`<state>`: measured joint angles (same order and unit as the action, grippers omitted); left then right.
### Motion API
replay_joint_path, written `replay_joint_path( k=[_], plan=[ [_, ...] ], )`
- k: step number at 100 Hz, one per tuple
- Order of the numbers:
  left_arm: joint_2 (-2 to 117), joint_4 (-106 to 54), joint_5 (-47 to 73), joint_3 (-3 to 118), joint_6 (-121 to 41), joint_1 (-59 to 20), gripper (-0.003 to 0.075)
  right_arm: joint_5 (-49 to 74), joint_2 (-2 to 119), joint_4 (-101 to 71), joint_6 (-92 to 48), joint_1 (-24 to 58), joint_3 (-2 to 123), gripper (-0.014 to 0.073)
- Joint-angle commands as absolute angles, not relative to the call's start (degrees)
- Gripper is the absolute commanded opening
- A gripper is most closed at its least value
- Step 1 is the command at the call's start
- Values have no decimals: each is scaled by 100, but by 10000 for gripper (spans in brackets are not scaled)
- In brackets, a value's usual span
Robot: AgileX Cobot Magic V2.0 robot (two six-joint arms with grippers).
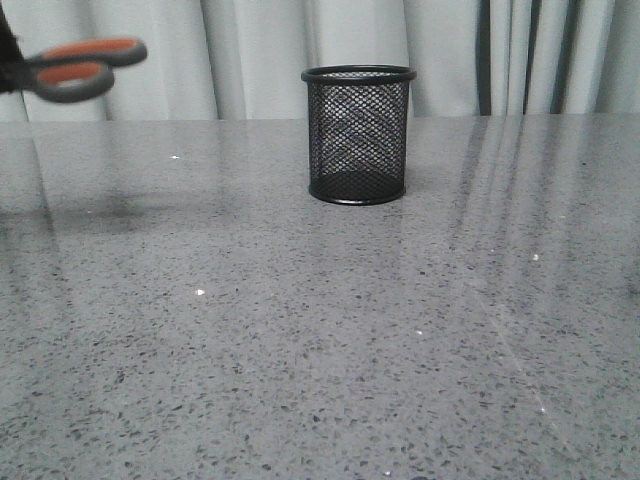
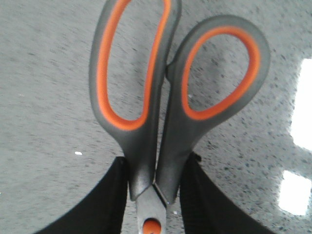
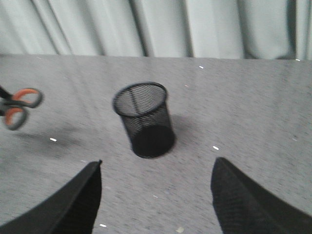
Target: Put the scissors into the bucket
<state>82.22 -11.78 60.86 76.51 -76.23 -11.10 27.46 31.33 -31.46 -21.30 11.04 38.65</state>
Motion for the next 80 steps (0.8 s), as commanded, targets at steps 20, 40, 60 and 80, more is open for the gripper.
replay_joint_path(
  k=[20,40,60,80],
  plan=[
    [7557,-2101,5481,7844,-7551,-1130,62,3773,3506,-5802,-3557,1100,4957,437],
    [7355,-2266,5478,7844,-7551,-1554,62,5161,4351,-7227,-4258,1100,5461,437],
    [7320,-2266,5478,7844,-7551,-2210,62,5747,5130,-8159,-4655,1100,5878,438],
    [7320,-2266,5487,7844,-7551,-2730,62,5933,5613,-8199,-4655,1100,6190,463]
  ],
)
